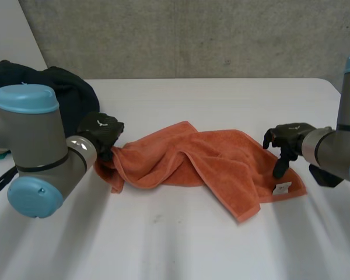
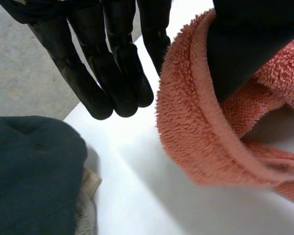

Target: Fold the laundry.

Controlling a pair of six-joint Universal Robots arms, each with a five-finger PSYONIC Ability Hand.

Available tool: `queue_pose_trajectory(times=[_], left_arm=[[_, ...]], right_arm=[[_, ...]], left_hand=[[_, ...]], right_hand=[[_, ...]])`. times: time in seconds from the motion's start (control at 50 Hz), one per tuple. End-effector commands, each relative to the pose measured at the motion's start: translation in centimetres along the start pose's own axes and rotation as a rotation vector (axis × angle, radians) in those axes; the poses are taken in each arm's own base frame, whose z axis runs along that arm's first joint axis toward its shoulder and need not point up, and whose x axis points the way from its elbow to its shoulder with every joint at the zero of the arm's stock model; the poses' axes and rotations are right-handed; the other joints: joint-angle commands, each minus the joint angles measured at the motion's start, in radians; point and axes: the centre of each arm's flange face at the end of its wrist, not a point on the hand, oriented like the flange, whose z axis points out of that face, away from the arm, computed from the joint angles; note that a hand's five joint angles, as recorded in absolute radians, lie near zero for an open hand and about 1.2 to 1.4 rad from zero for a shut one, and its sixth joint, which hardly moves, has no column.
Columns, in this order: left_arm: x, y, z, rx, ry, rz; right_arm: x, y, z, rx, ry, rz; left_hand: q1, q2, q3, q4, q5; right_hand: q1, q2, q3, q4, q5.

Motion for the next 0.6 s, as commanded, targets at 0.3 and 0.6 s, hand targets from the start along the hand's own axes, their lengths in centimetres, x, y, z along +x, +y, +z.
queue_pose_trajectory(times=[0.3,0.6], left_arm=[[-1.9,-0.3,-2.1,0.039,-0.025,-0.11],[-2.4,-0.3,-1.5,0.058,-0.042,-0.108]], right_arm=[[-11.6,6.0,-2.7,0.159,-0.056,-0.015],[-11.2,5.9,2.5,0.278,0.065,-0.182]], left_hand=[[0.223,0.2,0.208,0.2,0.241],[0.223,0.2,0.208,0.2,0.241]], right_hand=[[0.018,0.028,0.02,0.028,0.054],[0.73,0.74,0.732,0.74,0.766]])
